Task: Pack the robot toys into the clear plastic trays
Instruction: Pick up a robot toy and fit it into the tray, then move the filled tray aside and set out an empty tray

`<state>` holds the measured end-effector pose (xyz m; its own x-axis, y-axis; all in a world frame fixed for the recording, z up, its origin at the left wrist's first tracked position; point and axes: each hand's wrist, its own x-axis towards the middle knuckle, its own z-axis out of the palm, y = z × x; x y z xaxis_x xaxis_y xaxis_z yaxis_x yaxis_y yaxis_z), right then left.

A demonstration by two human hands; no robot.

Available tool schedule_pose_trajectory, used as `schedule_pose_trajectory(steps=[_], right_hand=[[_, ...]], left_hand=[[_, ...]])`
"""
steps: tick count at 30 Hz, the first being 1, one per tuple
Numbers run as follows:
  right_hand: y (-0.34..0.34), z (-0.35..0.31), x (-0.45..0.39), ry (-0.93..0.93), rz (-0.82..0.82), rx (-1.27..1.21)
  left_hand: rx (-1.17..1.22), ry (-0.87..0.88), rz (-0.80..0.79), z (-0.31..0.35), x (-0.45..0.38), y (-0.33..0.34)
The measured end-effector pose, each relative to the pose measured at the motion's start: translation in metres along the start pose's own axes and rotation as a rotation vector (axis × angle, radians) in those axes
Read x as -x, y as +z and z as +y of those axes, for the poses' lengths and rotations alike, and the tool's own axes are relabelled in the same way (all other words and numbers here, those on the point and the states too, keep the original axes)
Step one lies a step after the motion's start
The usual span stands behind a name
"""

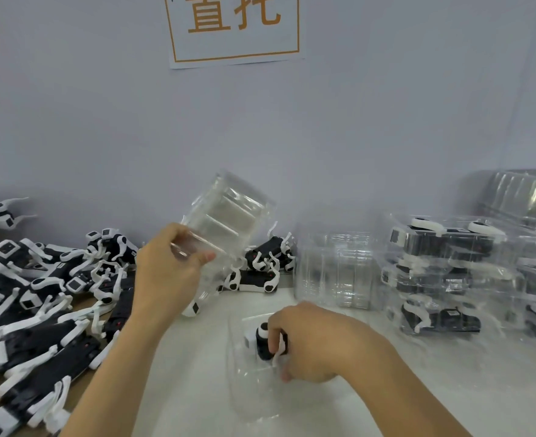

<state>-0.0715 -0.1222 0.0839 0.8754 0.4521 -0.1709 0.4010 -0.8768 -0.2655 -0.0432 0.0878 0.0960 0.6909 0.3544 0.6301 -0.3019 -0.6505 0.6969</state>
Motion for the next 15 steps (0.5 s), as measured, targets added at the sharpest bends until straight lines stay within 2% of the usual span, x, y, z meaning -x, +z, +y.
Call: schedule_pose_trajectory(steps=[8,10,13,15], right_hand=[[-0.006,0.032,-0.006,0.125,0.124,0.074],[-0.003,0.034,-0.008,0.072,0.15,0.036],[0.015,0.021,-0.018,-0.133,0.247,-0.031],[0.032,0.011,-0.026,-0.212,0.29,0.016]], left_hand=[[0.013,-0.004,0.026,0.018,0.002,-0.008],[0.015,0.0,0.027,0.019,0.002,-0.007],[0.027,-0.003,0.03,0.02,0.002,-0.007],[0.026,-0.001,0.03,0.019,0.002,-0.007]])
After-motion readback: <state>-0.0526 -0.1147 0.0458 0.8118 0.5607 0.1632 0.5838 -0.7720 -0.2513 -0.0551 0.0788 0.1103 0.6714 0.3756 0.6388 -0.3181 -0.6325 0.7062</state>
